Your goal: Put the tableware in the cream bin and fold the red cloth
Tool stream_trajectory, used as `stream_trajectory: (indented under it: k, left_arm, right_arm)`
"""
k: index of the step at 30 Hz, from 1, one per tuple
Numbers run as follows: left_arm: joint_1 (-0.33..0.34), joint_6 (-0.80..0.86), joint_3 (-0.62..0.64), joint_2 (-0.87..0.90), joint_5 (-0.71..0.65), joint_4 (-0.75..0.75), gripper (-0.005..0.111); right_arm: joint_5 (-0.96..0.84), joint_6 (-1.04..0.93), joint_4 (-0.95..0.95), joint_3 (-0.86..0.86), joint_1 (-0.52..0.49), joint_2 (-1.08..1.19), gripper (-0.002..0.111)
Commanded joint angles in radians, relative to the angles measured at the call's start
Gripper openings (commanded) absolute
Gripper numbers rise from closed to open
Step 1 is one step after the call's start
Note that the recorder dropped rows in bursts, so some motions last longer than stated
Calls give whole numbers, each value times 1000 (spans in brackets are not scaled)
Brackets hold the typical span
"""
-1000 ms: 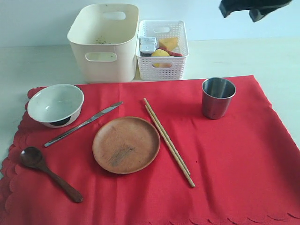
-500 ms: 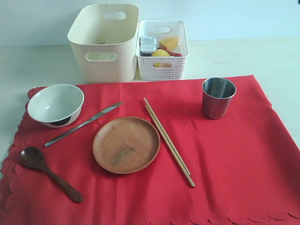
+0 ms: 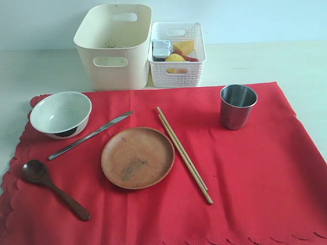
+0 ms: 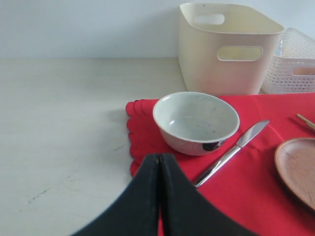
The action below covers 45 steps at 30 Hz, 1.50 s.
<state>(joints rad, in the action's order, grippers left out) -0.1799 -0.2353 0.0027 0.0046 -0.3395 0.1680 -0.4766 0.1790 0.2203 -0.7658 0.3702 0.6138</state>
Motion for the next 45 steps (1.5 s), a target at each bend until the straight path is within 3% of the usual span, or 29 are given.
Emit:
stream_trajectory:
  k: [1, 12, 26, 45]
  left_arm:
    - [-6, -4, -3, -5, 12, 3, 1]
    - [-6, -4, -3, -5, 12, 3, 1]
    - [-6, -4, -3, -5, 12, 3, 1]
    - [-6, -4, -3, -5, 12, 3, 1]
  right_arm:
    - [25, 6, -1, 4, -4, -8, 0]
    - [-38, 6, -58, 6, -4, -48, 0]
    - [-26, 64, -103, 154, -4, -95, 0]
    - [-111, 49, -114, 154, -4, 124, 0]
